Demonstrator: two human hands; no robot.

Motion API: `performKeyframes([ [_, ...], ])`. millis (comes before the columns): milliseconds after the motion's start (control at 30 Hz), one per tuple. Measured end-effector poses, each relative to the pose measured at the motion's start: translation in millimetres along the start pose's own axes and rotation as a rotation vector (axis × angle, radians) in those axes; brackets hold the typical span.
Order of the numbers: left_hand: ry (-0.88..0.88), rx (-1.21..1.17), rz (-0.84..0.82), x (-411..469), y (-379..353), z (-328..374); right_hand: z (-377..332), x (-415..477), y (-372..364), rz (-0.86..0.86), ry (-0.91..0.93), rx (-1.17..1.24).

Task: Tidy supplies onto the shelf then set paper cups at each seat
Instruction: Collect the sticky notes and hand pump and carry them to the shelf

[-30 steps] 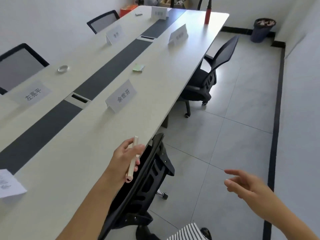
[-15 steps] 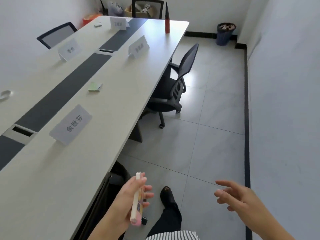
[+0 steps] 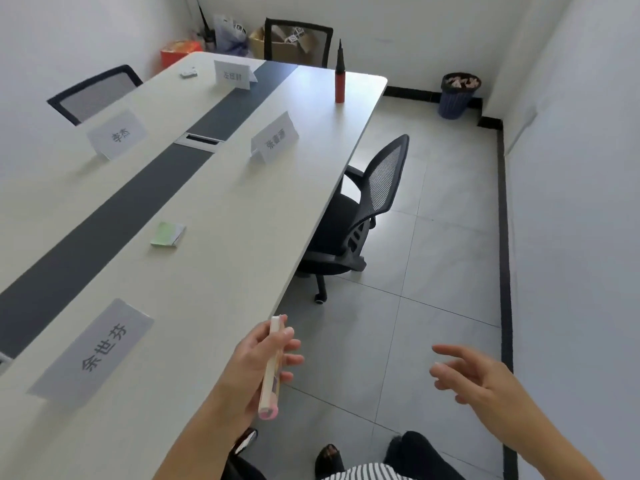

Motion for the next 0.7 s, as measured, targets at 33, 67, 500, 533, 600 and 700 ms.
performKeyframes([
  [33,0.008,-0.018,0.022,9.2,3.7,3.9,-6.7,16.7,-1.2,-0.025,-0.004,-0.005],
  [67,0.021,-0.039,0.049,18.3,7.4,6.3,-13.6,34.3,-2.3,-0.060,-0.005,-0.011],
  [500,0.096,-0.394,0.562,98.6,46.8,53.3,-153.7,319.8,-32.0,-0.522,0.101,-0.407],
  [533,0.113,-0.425,0.598,97.0,47.3,50.9,-168.1,333.9,-43.9,-0.562,0.129,-0.455],
  [600,0.142,-0.517,0.660,92.6,49.1,43.7,-194.1,354.8,-73.1,-0.635,0.177,-0.509],
  [700,0.184,-0.605,0.748,88.8,57.9,30.0,-222.0,374.4,-129.5,-0.741,0.206,-0.552],
])
Point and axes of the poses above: each hand's wrist, its own x-axis towards the middle knuckle, its own y-axis out of the back of the hand, z = x × y, the point moved 3 cm from there along x, towards the middle knuckle, and after that the axes turned 12 degrees about x, right-handed, at the moved point
